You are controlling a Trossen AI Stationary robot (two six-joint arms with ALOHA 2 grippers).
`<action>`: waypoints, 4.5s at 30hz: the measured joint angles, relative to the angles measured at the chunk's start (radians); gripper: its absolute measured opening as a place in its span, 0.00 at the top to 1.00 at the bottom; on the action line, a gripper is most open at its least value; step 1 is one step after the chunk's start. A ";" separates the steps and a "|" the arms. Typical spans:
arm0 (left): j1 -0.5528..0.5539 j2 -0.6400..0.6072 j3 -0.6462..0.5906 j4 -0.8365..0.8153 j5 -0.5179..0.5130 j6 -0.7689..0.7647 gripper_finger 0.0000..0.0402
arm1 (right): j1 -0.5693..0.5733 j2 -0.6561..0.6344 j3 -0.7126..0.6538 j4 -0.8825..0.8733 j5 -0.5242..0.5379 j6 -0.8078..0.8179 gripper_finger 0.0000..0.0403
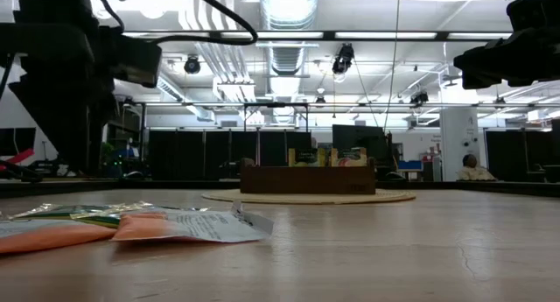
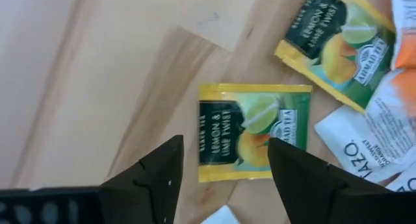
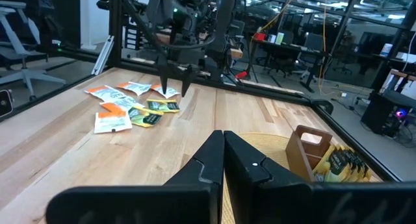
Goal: Pick & Place Tea
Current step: Put left green tea bag into the middle section of wooden organizer
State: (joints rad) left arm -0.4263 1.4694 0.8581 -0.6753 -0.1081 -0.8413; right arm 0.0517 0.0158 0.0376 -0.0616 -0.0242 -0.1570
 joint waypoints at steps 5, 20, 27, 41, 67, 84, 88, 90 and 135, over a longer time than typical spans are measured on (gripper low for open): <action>-0.016 0.035 0.000 0.025 0.001 0.001 0.46 | 0.000 0.000 0.000 0.000 0.000 0.000 0.98; -0.021 0.124 -0.019 0.082 -0.074 0.027 0.46 | 0.000 0.000 0.000 0.000 0.000 0.000 0.98; -0.020 0.134 -0.042 0.131 -0.074 0.024 0.46 | 0.000 0.000 0.000 0.000 0.000 0.000 0.98; -0.018 0.135 -0.059 0.145 -0.069 0.041 0.97 | 0.000 0.000 0.000 0.000 0.000 0.000 0.98; 0.111 0.067 0.277 -0.224 -0.619 0.574 1.00 | 0.000 0.000 0.000 0.000 0.000 0.000 0.98; 0.260 0.171 0.285 0.223 -0.690 1.132 1.00 | 0.000 0.000 0.000 0.000 0.000 0.000 0.98; 0.313 0.244 0.331 0.282 -0.689 1.209 1.00 | 0.000 0.000 0.000 0.000 0.000 0.000 0.98; 0.346 0.279 0.381 0.272 -0.690 1.231 1.00 | 0.000 0.000 0.000 0.000 0.000 0.000 0.98; 0.516 0.608 0.636 0.485 -0.747 1.418 1.00 | 0.000 0.000 0.000 0.000 0.000 0.000 0.98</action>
State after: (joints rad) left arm 0.0897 2.0771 1.4941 -0.1902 -0.8547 0.5763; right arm 0.0520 0.0158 0.0376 -0.0617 -0.0242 -0.1570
